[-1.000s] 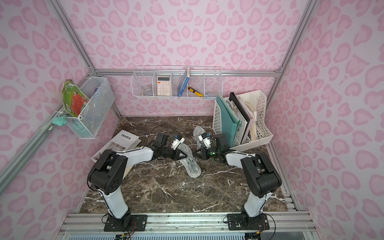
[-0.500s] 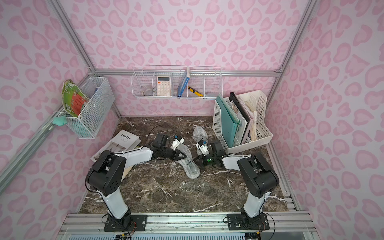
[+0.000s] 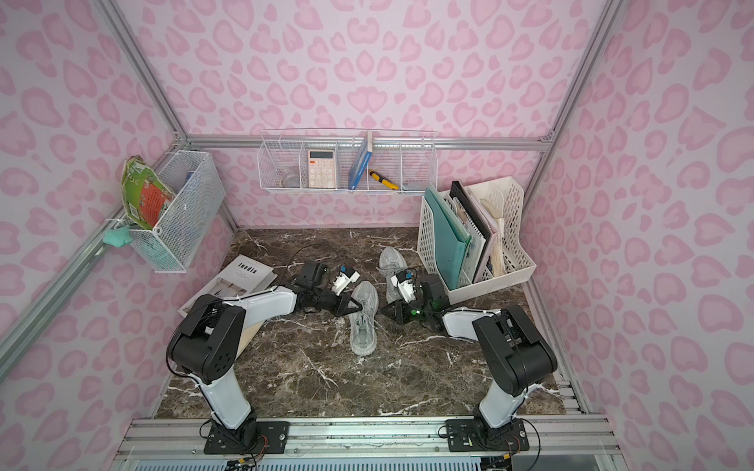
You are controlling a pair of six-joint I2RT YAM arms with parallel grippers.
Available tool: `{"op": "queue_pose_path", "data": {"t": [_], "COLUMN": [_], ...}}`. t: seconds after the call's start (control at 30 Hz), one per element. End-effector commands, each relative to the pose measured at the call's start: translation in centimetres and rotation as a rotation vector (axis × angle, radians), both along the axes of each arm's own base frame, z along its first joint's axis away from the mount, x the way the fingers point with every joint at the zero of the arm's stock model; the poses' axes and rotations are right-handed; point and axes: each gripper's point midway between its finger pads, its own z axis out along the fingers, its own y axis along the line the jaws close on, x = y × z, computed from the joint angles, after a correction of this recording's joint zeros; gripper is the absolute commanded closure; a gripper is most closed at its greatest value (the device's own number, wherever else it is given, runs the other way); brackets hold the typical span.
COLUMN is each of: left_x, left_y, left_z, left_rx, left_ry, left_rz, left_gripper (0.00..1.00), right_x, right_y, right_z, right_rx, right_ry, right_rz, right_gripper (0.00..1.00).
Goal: Tie the shoes
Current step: Cross the shoelace with the shoelace.
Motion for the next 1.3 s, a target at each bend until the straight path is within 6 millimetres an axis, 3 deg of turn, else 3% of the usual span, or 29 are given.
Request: {"op": "queue_pose_path", "data": {"t": [0.0,0.2,0.4,0.67,0.83,1.27], "left_x": [0.0,0.0,0.3,0.2,0.2,0.0], "left_y": [-0.3,-0.3,-0.4,-0.3,-0.3,-0.7], "left_z": [0.6,0.8,1.2,1.8,1.7,1.9], "left_rx": [-0.027,-0.032,-0.055,-0.071,-0.07,-0.075], "left_ry": [-0.022,-0.023,-0.052,-0.077,-0.077,-0.082], "left_rz": [-0.034,-0.022,-0.006,0.005,0.007,0.003], "left_gripper": [1.0,1.0,1.0,1.0,1.0,1.0], "right_x": [1.6,1.5,0.9,0.4,0.0,0.1], "right_y": [0.8,2.9,3.9,4.3,4.7,5.1], "right_z": [1.0,1.3,1.8,1.4,2.1,1.2], "right_rx": [0.025,0.102,0.207,0.304,0.39,0.393], "right_ry": [-0.049,0.029,0.178,0.326,0.359,0.399], "right_rz": [0.005,0.068,0.066,0.028,0.041,0.005], "right_gripper": [0.79,0.75,0.73,0.71,0.71,0.7]}}
